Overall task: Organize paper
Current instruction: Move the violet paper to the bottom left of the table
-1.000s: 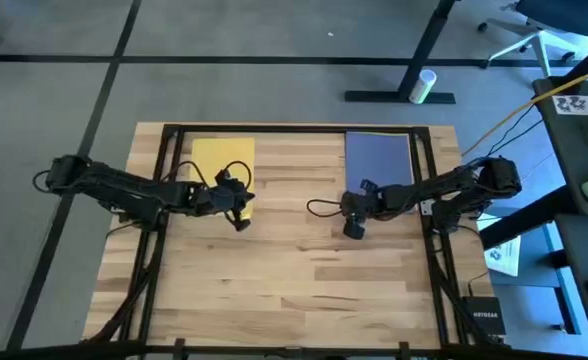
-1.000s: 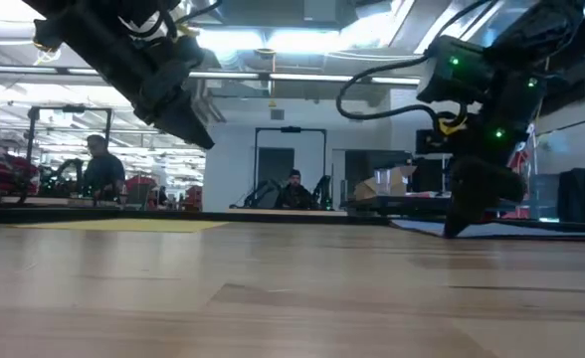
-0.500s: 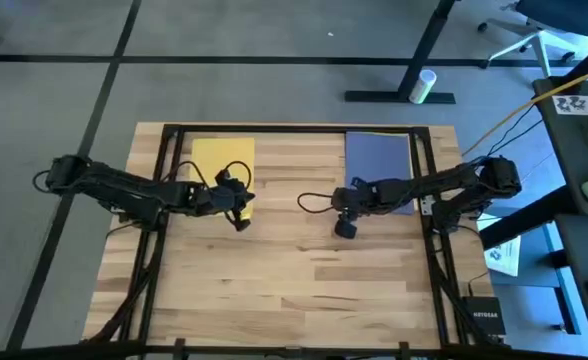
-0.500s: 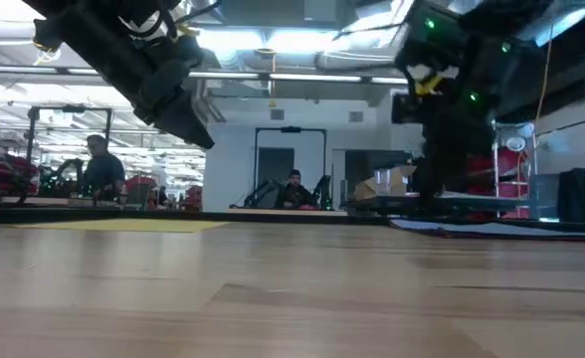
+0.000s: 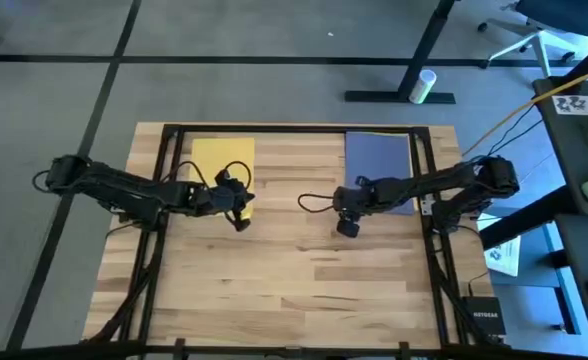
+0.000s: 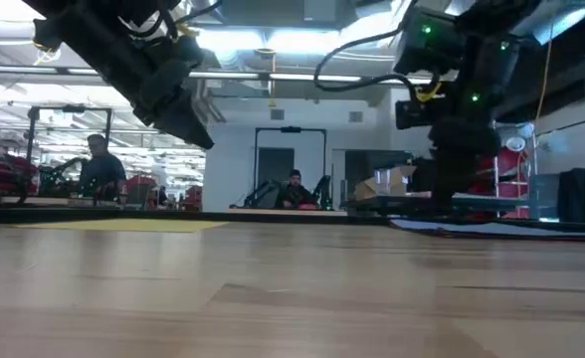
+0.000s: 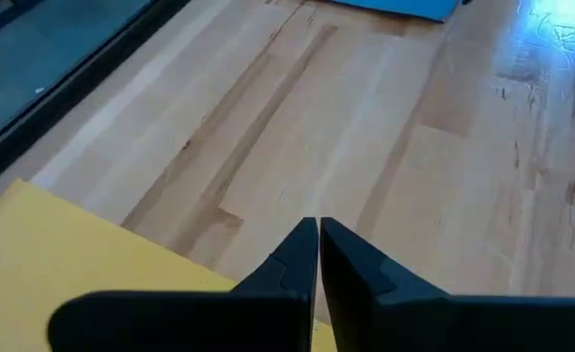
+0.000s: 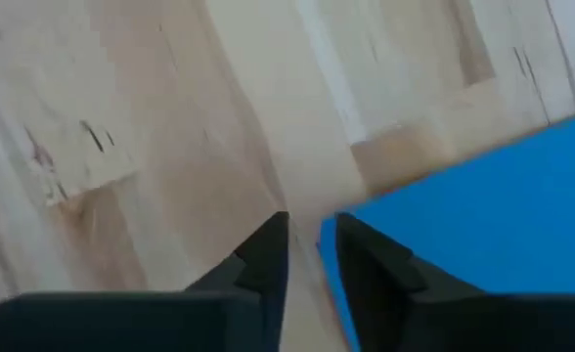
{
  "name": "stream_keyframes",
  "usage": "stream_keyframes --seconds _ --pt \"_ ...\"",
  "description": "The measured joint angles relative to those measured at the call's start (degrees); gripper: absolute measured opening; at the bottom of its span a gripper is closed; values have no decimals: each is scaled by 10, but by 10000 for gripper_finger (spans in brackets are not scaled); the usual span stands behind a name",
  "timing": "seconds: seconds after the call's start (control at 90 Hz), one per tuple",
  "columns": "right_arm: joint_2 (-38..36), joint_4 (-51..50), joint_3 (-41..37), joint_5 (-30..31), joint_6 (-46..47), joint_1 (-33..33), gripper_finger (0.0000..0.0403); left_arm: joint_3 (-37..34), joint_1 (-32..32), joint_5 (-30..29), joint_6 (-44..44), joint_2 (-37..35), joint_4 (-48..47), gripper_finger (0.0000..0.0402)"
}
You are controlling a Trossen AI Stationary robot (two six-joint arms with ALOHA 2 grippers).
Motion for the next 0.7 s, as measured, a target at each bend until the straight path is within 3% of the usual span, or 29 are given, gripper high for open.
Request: stream_keyframes --seconds 0.478,0.7 --pt "44 -2 0 29 5 0 97 0 0 0 -5 0 -11 0" --pt "44 -5 -2 35 6 0 12 0 0 0 -5 0 -11 0"
